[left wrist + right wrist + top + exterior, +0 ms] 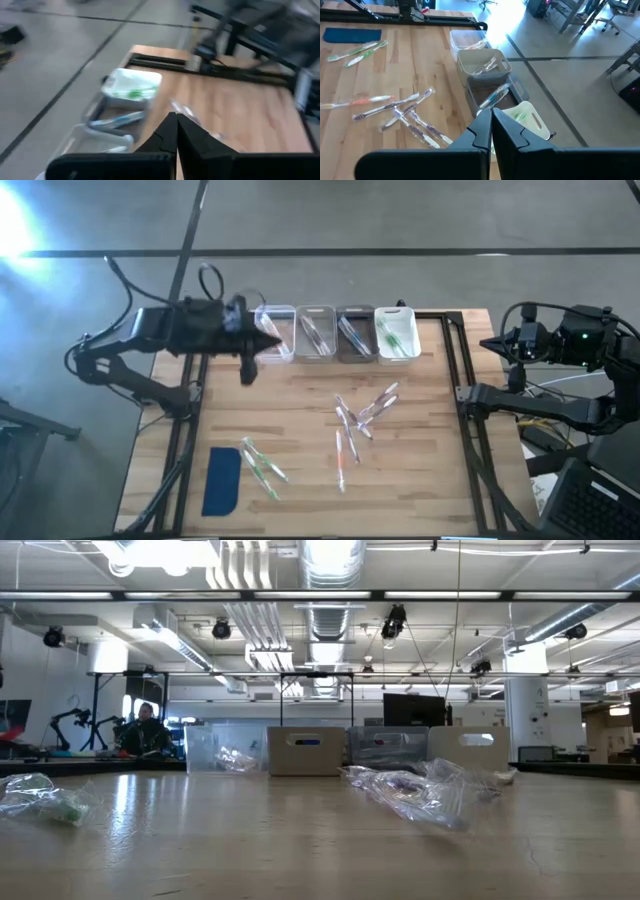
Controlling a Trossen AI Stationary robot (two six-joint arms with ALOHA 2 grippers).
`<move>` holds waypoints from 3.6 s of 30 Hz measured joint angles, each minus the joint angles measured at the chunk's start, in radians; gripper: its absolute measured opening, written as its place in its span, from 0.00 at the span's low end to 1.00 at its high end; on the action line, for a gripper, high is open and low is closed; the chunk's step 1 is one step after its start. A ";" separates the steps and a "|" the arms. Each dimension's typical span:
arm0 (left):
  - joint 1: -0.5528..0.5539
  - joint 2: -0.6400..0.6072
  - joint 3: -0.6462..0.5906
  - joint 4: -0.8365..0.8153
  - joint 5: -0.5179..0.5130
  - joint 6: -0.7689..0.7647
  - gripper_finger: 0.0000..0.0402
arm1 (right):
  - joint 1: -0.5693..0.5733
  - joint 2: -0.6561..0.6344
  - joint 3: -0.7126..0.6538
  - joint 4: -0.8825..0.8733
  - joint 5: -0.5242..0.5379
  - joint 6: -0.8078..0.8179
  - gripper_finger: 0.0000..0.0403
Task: Pick & Place Toothbrushes
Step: Put the orange toothbrush into the white transparent bin
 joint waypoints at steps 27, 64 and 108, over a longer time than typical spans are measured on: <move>-0.204 0.543 0.232 0.218 0.192 0.192 0.07 | 0.000 0.000 0.000 0.000 0.000 0.001 0.02; -0.140 0.690 -0.191 0.296 0.385 1.245 0.40 | 0.000 0.000 0.000 0.000 0.000 0.002 0.02; -0.217 0.974 -0.076 0.293 0.446 1.194 0.25 | 0.000 0.000 0.000 0.000 0.000 0.002 0.02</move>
